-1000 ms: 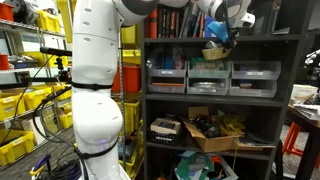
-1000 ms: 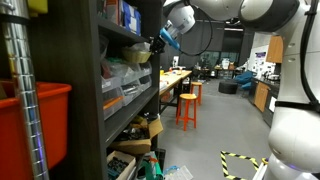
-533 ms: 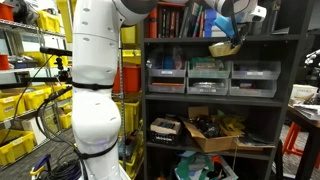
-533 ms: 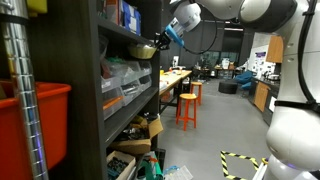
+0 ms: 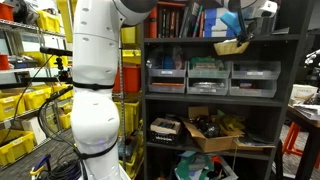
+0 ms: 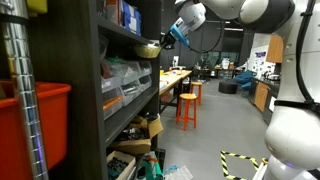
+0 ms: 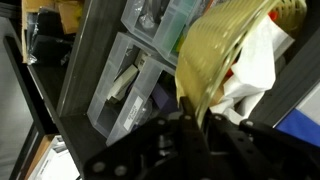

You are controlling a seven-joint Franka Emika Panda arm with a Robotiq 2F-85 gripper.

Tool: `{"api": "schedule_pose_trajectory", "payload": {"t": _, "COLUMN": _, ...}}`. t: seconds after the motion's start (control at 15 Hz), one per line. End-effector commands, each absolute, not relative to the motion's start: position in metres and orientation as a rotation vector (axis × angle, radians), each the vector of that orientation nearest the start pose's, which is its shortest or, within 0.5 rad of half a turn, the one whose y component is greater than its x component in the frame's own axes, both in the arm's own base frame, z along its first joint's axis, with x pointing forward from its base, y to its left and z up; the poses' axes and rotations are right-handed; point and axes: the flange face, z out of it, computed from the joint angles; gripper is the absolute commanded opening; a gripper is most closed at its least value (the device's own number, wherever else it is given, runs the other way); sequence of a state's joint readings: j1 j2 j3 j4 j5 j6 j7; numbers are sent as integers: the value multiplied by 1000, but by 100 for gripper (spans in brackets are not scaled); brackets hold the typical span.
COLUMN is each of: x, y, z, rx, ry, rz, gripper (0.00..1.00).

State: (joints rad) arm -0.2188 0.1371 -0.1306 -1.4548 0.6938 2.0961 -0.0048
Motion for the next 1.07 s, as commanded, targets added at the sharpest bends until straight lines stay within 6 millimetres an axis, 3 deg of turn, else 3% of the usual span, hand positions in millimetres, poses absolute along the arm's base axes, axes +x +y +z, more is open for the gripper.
{"api": "schedule_pose_trajectory", "payload": {"t": 0.0, "x": 612, "y": -198, "z": 688, "rx": -2333, "ry": 668, "rz": -782, "gripper": 2}}
{"api": "schedule_pose_trajectory", "payload": {"t": 0.33, "x": 607, "y": -208, "z": 694, "rx": -2291, "ry": 647, "rz": -776, "gripper": 2}}
{"api": "schedule_pose_trajectory", "payload": {"t": 0.53, "x": 611, "y": -197, "z": 697, "rx": -2298, "ry": 595, "rz": -780, "gripper": 2}}
{"api": "schedule_pose_trajectory", "payload": {"t": 0.73, "x": 621, "y": -179, "z": 690, "rx": -2293, "ry": 464, "rz": -878, "gripper": 2}}
{"api": "schedule_pose_trajectory", "payload": {"t": 1.0, "x": 641, "y": -165, "z": 661, "rx": -2329, "ry": 326, "rz": -1063, "gripper": 2}}
